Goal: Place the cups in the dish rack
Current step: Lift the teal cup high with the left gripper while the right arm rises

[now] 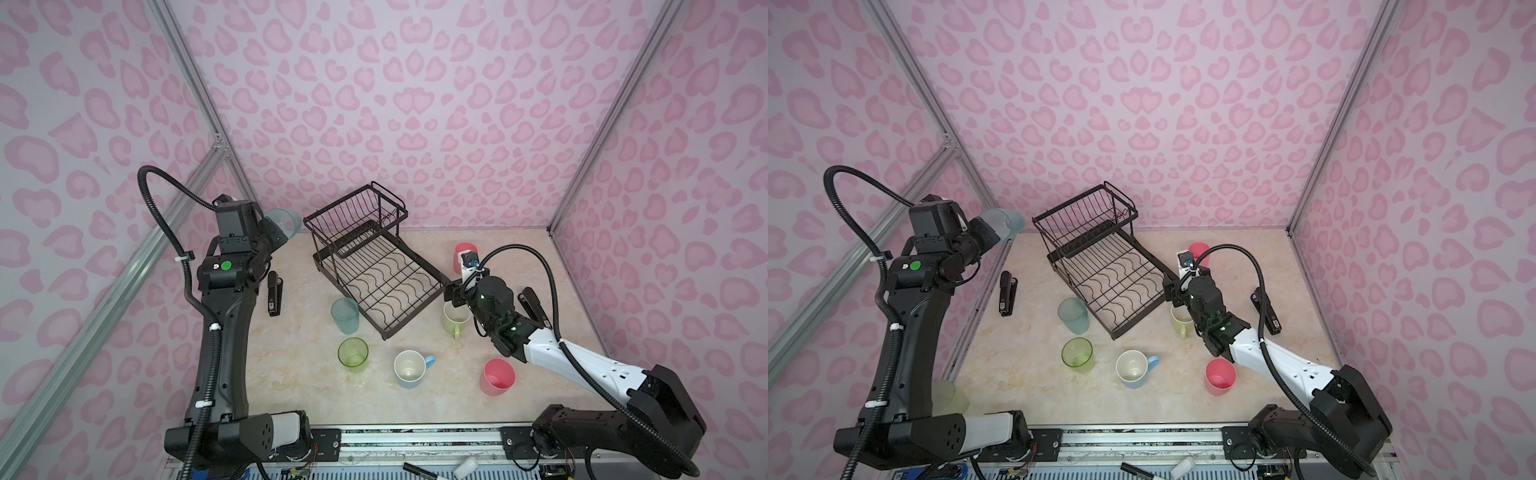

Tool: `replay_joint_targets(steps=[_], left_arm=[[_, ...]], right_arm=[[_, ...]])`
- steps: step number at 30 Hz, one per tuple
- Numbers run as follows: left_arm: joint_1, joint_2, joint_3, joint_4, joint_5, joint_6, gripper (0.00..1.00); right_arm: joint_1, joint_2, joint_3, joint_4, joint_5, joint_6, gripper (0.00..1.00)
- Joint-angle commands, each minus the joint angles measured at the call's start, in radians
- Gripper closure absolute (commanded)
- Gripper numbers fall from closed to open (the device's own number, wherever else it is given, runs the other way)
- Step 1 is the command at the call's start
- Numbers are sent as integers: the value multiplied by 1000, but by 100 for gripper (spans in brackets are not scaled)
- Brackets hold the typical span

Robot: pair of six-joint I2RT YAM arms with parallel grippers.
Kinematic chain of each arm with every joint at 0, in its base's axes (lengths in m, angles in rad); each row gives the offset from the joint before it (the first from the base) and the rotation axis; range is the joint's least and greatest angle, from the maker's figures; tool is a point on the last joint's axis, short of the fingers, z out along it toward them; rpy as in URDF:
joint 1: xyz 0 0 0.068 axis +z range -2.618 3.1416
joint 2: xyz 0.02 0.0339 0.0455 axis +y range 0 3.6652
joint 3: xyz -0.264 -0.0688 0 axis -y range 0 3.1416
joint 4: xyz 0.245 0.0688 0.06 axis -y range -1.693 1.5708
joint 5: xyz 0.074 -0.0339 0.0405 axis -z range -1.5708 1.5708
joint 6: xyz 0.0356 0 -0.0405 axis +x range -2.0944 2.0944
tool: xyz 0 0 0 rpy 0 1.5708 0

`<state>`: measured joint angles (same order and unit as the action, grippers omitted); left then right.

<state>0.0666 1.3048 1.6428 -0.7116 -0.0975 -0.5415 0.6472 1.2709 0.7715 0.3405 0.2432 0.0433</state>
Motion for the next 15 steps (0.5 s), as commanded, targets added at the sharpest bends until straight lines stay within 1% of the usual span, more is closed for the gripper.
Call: replay_joint_targets(steps=[1, 6, 9, 12, 15], left_arm=[[-31, -21, 27, 107, 95, -9, 94], [-77, -30, 0, 237, 239, -65, 95], [-106, -19, -37, 339, 340, -124, 95], [-154, 6, -60, 423, 384, -163, 95], [-205, 36, -86, 520, 414, -214, 95]], right_arm=[[1, 2, 37, -39, 1, 39, 16], [-9, -9, 95, -86, -10, 99, 16], [-47, -25, 117, -103, -48, 173, 15], [-132, -40, 147, -123, -129, 315, 15], [-229, -44, 157, -80, -239, 486, 15]])
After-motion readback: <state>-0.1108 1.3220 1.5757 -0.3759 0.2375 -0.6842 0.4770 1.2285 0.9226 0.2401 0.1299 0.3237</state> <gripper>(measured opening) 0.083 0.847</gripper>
